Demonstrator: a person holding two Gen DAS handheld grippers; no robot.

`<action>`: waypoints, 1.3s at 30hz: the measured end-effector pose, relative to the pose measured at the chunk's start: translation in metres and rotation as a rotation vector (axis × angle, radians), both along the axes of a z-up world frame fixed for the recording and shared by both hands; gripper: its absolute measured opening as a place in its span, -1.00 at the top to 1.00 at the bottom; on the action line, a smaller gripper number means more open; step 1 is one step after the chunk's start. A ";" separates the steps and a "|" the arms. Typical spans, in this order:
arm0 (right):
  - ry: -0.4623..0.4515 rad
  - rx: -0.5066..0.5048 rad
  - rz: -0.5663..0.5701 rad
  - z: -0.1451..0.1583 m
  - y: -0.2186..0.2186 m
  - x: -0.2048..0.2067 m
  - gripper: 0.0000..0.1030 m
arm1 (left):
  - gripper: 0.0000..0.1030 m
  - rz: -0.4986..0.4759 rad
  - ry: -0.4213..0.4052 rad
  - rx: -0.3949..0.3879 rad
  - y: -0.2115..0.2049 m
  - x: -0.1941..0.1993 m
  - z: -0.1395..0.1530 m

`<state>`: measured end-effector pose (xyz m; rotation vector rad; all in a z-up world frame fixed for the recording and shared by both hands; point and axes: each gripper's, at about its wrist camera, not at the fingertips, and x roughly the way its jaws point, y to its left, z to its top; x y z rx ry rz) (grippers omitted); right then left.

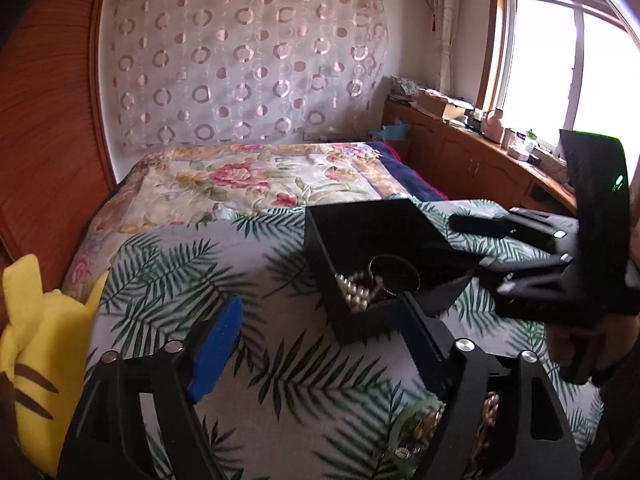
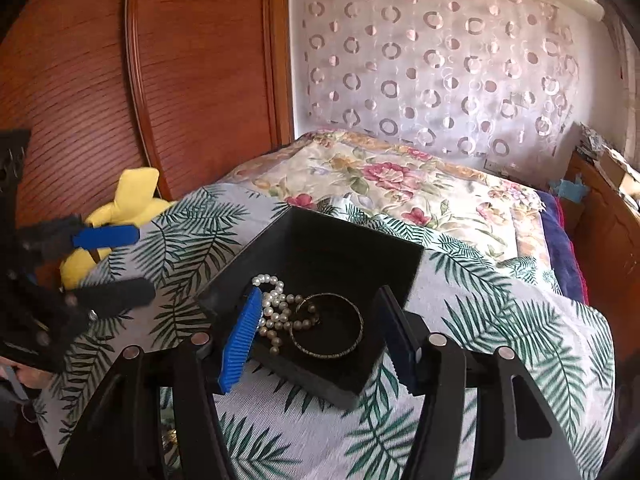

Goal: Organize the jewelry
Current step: 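Move the left tool back to the pile and close it on the green jade bangle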

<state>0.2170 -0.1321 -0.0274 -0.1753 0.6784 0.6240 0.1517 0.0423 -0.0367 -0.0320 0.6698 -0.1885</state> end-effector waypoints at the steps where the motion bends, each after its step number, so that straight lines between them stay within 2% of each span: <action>1: 0.001 0.008 -0.010 0.002 -0.005 -0.006 -0.19 | -0.56 0.000 0.004 0.000 0.000 -0.003 -0.002; 2: 0.002 0.012 -0.015 0.003 -0.009 -0.010 -0.19 | -0.64 0.000 0.006 0.000 -0.001 -0.006 -0.003; 8: 0.000 0.018 -0.035 0.000 -0.034 -0.049 -0.19 | -0.78 -0.023 0.014 0.005 -0.009 -0.030 -0.013; 17: 0.035 0.007 -0.033 -0.021 -0.054 -0.094 -0.19 | -0.78 -0.103 0.062 -0.008 -0.032 -0.059 -0.031; 24: 0.073 0.011 -0.057 -0.037 -0.069 -0.116 -0.20 | -0.79 -0.140 0.110 0.016 -0.050 -0.068 -0.045; 26: 0.080 0.016 -0.064 -0.041 -0.075 -0.120 -0.45 | -0.79 -0.147 0.122 0.019 -0.054 -0.069 -0.048; 27: 0.085 0.020 -0.069 -0.042 -0.078 -0.122 -0.47 | -0.79 -0.149 0.127 0.020 -0.056 -0.069 -0.049; 39: 0.114 -0.002 -0.078 -0.061 -0.081 -0.134 -0.49 | -0.74 -0.179 0.163 0.023 -0.069 -0.057 -0.056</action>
